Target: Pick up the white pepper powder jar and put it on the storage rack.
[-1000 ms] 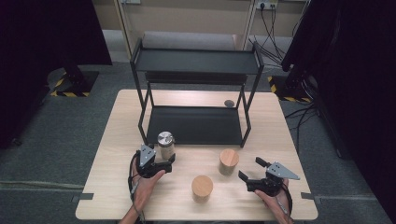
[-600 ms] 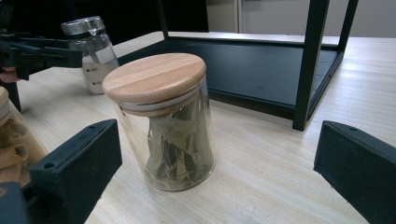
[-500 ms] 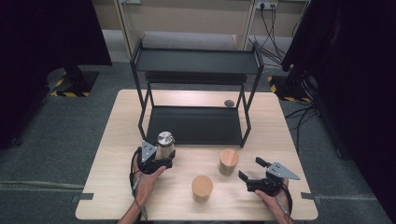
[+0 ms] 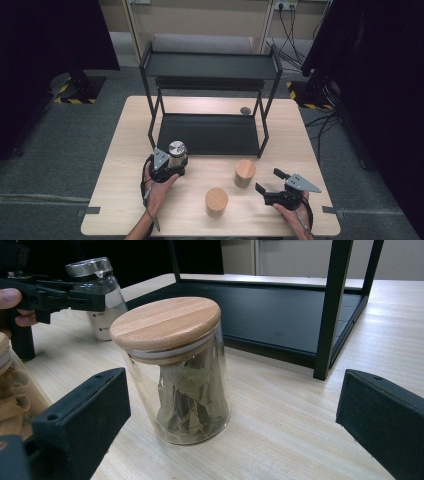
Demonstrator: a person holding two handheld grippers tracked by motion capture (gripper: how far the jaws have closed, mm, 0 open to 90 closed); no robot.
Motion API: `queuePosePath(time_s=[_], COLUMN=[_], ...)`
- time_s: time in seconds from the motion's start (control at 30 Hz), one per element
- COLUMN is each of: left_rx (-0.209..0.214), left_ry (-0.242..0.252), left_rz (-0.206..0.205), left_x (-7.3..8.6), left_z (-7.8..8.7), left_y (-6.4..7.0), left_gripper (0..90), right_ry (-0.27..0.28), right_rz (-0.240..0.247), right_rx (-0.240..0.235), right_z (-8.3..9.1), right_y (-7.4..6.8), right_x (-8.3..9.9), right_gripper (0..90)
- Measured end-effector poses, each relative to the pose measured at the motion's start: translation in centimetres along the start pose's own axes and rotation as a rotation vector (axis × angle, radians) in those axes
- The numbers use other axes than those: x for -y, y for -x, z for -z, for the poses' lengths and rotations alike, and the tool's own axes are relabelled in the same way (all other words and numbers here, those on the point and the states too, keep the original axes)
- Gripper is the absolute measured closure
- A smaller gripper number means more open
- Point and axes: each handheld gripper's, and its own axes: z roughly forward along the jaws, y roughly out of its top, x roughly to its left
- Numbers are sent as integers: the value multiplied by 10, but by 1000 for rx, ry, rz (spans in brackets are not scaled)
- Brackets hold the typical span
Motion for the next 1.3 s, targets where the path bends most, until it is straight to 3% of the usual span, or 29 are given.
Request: queuePosePath(time_s=[0.2,0.53,1.3], left_rx=[-6,-10,11], left_ry=[4,11,14], left_rz=[-14,-19,-14], left_x=[0,0,-17], left_z=[-1,0,4], left_y=[2,5,4], left_gripper=[305,308,309], right_ry=[0,1,1], right_rz=[0,-1,-2], right_rx=[0,-1,-1], right_z=[0,0,0], right_y=[0,0,0], right_x=[0,0,0], right_gripper=[10,10,10])
